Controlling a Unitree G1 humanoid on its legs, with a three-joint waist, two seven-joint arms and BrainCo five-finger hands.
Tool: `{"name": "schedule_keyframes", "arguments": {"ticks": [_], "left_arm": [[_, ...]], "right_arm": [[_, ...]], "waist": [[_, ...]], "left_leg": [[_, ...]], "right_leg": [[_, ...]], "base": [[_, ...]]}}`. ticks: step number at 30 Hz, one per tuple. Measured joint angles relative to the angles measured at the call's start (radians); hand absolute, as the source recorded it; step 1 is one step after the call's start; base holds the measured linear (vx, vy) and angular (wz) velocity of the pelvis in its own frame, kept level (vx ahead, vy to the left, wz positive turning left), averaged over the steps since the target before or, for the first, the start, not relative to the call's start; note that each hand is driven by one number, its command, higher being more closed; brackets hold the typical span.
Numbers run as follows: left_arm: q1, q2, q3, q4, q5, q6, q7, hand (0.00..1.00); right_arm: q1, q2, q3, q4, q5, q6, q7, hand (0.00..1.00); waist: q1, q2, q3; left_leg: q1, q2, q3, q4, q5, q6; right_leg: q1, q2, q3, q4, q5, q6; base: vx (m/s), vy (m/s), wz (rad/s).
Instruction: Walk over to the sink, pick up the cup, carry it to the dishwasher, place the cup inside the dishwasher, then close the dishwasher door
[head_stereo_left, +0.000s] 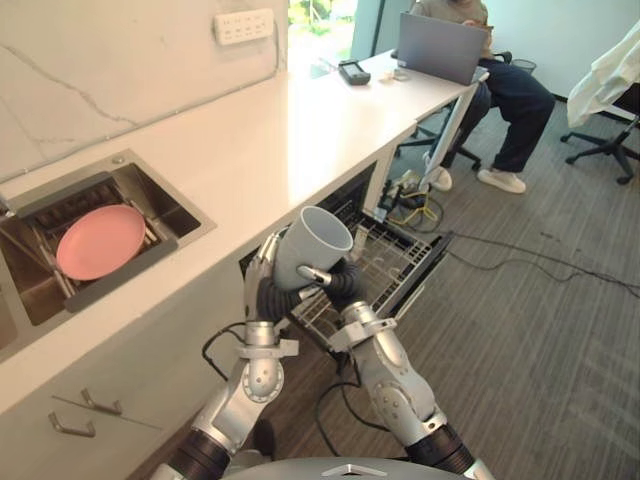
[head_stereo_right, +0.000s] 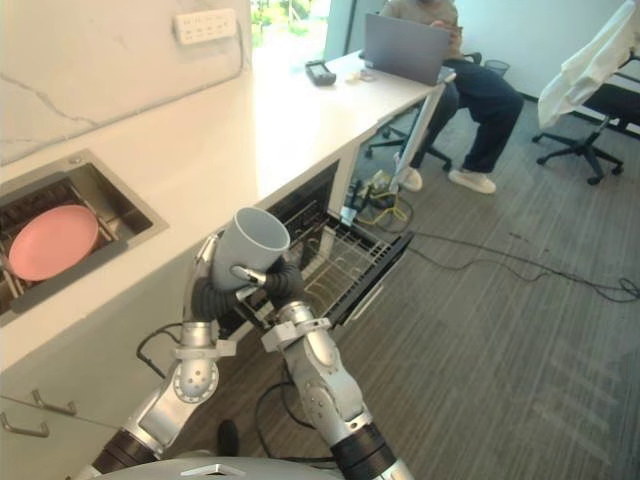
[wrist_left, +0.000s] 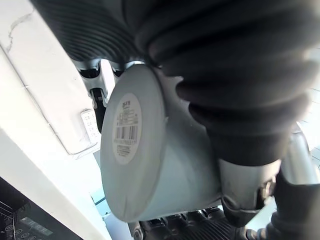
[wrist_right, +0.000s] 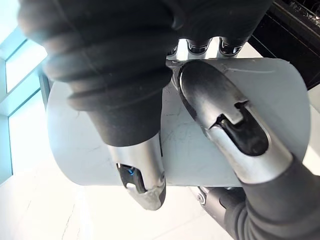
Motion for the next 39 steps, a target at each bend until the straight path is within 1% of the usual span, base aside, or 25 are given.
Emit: {"name": "schedule_keyframes", "arguments": {"ticks": [1,4,6,7,9,12,14,16,18,20,22,23,24,25,26,27,28,29,30,31,32,34,35,37,39], "left_arm": [[0.004,0.000,0.000,0.000,-0.009,-0.002,0.000,0.00],[0.022,0.000,-0.005,0.011,-0.041,-0.002,-0.004,0.00],[0.040,-0.001,-0.007,0.030,-0.084,-0.002,-0.020,0.00],[0.044,-0.001,-0.005,0.041,-0.107,-0.001,-0.024,0.00],[0.054,-0.001,0.001,0.040,-0.162,-0.001,-0.025,0.00],[0.054,-0.003,0.015,0.039,-0.204,-0.001,-0.025,0.00],[0.056,-0.005,0.027,0.038,-0.230,-0.001,-0.026,0.00],[0.065,-0.016,0.059,0.037,-0.285,-0.001,-0.038,0.00],[0.078,-0.029,0.086,0.035,-0.339,0.000,-0.047,0.00],[0.095,-0.032,0.105,0.035,-0.388,0.000,-0.077,0.00],[0.127,-0.033,0.133,0.042,-0.458,0.000,-0.140,0.00],[0.147,-0.031,0.154,0.074,-0.497,0.003,-0.189,0.00],[0.153,-0.030,0.162,0.094,-0.508,0.010,-0.209,0.00],[0.159,-0.027,0.164,0.131,-0.520,0.027,-0.243,0.00],[0.167,-0.022,0.165,0.189,-0.553,0.056,-0.303,0.00],[0.170,-0.020,0.164,0.216,-0.565,0.068,-0.327,0.00],[0.176,-0.008,0.167,0.281,-0.583,0.095,-0.377,0.00],[0.179,0.001,0.170,0.351,-0.591,0.121,-0.424,0.00],[0.182,0.006,0.174,0.404,-0.592,0.141,-0.458,0.00],[0.182,0.010,0.182,0.462,-0.592,0.174,-0.482,0.00],[0.179,0.007,0.217,0.545,-0.600,0.209,-0.501,0.00],[0.143,0.021,0.275,0.615,-0.606,0.217,-0.504,0.00],[0.132,0.020,0.347,0.654,-0.646,0.210,-0.504,0.00],[0.125,0.029,0.397,0.692,-0.662,0.200,-0.503,0.00],[0.130,0.043,0.406,0.743,-0.654,0.207,-0.483,0.00]], "right_arm": [[0.000,0.000,0.000,0.000,-0.018,0.000,-0.007,1.00],[0.000,0.003,-0.002,-0.001,-0.049,0.000,-0.034,1.00],[0.000,0.003,-0.007,-0.001,-0.075,0.001,-0.040,1.00],[0.000,0.004,-0.010,-0.001,-0.076,0.003,-0.040,1.00],[0.000,0.010,-0.028,-0.001,-0.073,0.023,-0.044,1.00],[0.000,0.014,-0.052,-0.001,-0.074,0.027,-0.079,1.00],[0.001,0.025,-0.082,-0.001,-0.074,0.030,-0.085,1.00],[0.001,0.031,-0.122,-0.001,-0.076,0.042,-0.103,1.00],[0.004,0.032,-0.151,-0.001,-0.083,0.045,-0.114,1.00],[0.010,0.032,-0.187,-0.001,-0.118,0.055,-0.121,1.00],[0.021,0.029,-0.238,0.014,-0.159,0.073,-0.122,1.00],[0.026,0.018,-0.284,0.058,-0.193,0.084,-0.123,1.00],[0.026,0.013,-0.303,0.082,-0.202,0.088,-0.124,1.00],[0.025,-0.002,-0.328,0.120,-0.229,0.093,-0.127,1.00],[0.024,-0.030,-0.361,0.169,-0.263,0.111,-0.128,1.00],[0.021,-0.045,-0.375,0.190,-0.275,0.113,-0.128,1.00],[-0.006,-0.072,-0.403,0.251,-0.303,0.116,-0.131,1.00],[-0.050,-0.097,-0.432,0.311,-0.323,0.128,-0.141,1.00],[-0.091,-0.114,-0.451,0.353,-0.344,0.133,-0.150,1.00],[-0.134,-0.130,-0.471,0.389,-0.362,0.136,-0.152,1.00],[-0.201,-0.153,-0.487,0.431,-0.382,0.151,-0.156,1.00],[-0.269,-0.181,-0.500,0.470,-0.391,0.168,-0.168,1.00],[-0.330,-0.205,-0.502,0.512,-0.404,0.184,-0.170,1.00],[-0.399,-0.234,-0.501,0.576,-0.434,0.196,-0.169,1.00],[-0.478,-0.268,-0.499,0.661,-0.452,0.216,-0.142,1.00]], "waist": [[-0.001,0.000,0.000],[-0.001,0.001,-0.001],[-0.001,0.001,-0.001],[-0.001,0.001,-0.001],[0.000,0.001,-0.001],[0.001,0.002,-0.001],[0.001,0.002,-0.001],[0.002,0.002,-0.001],[0.003,0.002,-0.001],[0.004,0.002,-0.001],[0.008,0.003,-0.001],[0.010,0.005,0.000],[0.012,0.006,0.002],[0.022,0.009,0.006],[0.034,0.015,0.011],[0.035,0.019,0.017],[0.039,0.028,0.041],[0.043,0.037,0.064],[0.049,0.042,0.080],[0.054,0.046,0.102],[0.054,0.052,0.134],[0.070,0.055,0.173],[0.088,0.058,0.200],[0.103,0.066,0.224],[0.113,0.075,0.254]], "left_leg": [[0.000,0.001,0.000,0.000,0.000,0.000],[0.000,0.003,0.000,0.000,0.001,-0.001],[0.000,0.005,0.000,0.000,0.001,-0.002],[0.001,0.005,0.000,0.000,0.001,-0.002],[0.001,0.006,-0.001,0.000,0.002,-0.003],[0.001,0.006,-0.006,0.000,0.003,-0.004],[0.001,0.006,-0.008,0.000,0.004,-0.005],[0.007,0.006,-0.011,0.000,0.004,-0.005],[0.007,0.006,-0.012,0.000,0.004,-0.005],[0.007,0.006,-0.016,0.000,0.004,-0.006],[0.006,0.005,-0.024,0.000,0.005,-0.007],[0.001,0.003,-0.036,0.000,0.008,-0.011],[-0.002,0.003,-0.042,0.000,0.009,-0.010],[-0.005,0.003,-0.048,0.000,0.010,-0.011],[-0.016,0.003,-0.062,0.000,0.013,-0.015],[-0.023,0.003,-0.070,0.000,0.016,-0.017],[-0.033,0.003,-0.088,0.000,0.022,-0.022],[-0.050,0.006,-0.099,0.000,0.027,-0.027],[-0.067,0.010,-0.112,0.000,0.030,-0.026],[-0.079,0.012,-0.123,0.000,0.034,-0.030],[-0.094,0.016,-0.141,0.001,0.042,-0.034],[-0.100,0.020,-0.150,0.006,0.047,-0.037],[-0.109,0.021,-0.164,0.006,0.051,-0.038],[-0.130,0.020,-0.178,0.006,0.057,-0.040],[-0.148,0.017,-0.188,0.006,0.063,-0.043]], "right_leg": [[0.000,0.001,0.000,0.000,0.001,-0.001],[0.000,0.003,0.000,-0.001,0.001,-0.002],[0.001,0.004,0.000,-0.002,0.002,-0.003],[0.002,0.005,0.000,-0.004,0.003,-0.004],[0.003,0.006,-0.002,-0.005,0.004,-0.005],[0.008,0.006,-0.009,-0.007,0.004,-0.004],[0.011,0.006,-0.015,-0.010,0.005,-0.004],[0.019,0.006,-0.018,-0.012,0.005,-0.004],[0.020,0.006,-0.020,-0.012,0.005,-0.004],[0.023,0.007,-0.025,-0.013,0.005,-0.004],[0.026,0.007,-0.032,-0.015,0.005,-0.004],[0.030,0.006,-0.046,-0.016,0.005,-0.004],[0.031,0.006,-0.052,-0.018,0.005,-0.004],[0.034,0.005,-0.057,-0.022,0.007,-0.003],[0.033,0.007,-0.073,-0.026,0.010,-0.001],[0.032,0.007,-0.083,-0.027,0.010,-0.001],[0.031,0.010,-0.100,-0.027,0.012,-0.003],[0.020,0.015,-0.110,-0.027,0.015,-0.005],[0.007,0.021,-0.116,-0.030,0.021,-0.005],[0.002,0.024,-0.130,-0.036,0.028,-0.005],[0.001,0.032,-0.142,-0.045,0.035,-0.010],[0.003,0.039,-0.160,-0.051,0.039,-0.014],[0.002,0.044,-0.171,-0.058,0.043,-0.016],[-0.008,0.045,-0.193,-0.062,0.043,-0.015],[-0.018,0.045,-0.203,-0.067,0.045,-0.012]], "base": [[0.00,0.000,0.00],[0.00,0.000,0.00],[0.00,0.000,0.00],[0.00,0.000,0.00],[0.00,0.000,0.00],[0.00,0.000,0.06],[0.00,0.000,0.05],[0.00,0.000,0.02],[0.00,0.000,0.00],[0.01,0.001,0.06],[0.01,0.002,0.13],[0.01,0.003,0.22],[0.01,0.009,0.25],[-0.01,0.012,0.25],[-0.01,0.008,0.28],[-0.03,0.001,0.36],[-0.05,-0.005,0.36],[-0.08,-0.013,0.29],[-0.08,-0.019,0.21],[-0.08,-0.040,0.20],[-0.05,-0.038,0.31],[-0.03,-0.035,0.25],[-0.01,-0.042,0.14],[0.01,-0.047,0.19],[0.04,-0.031,0.20]]}}
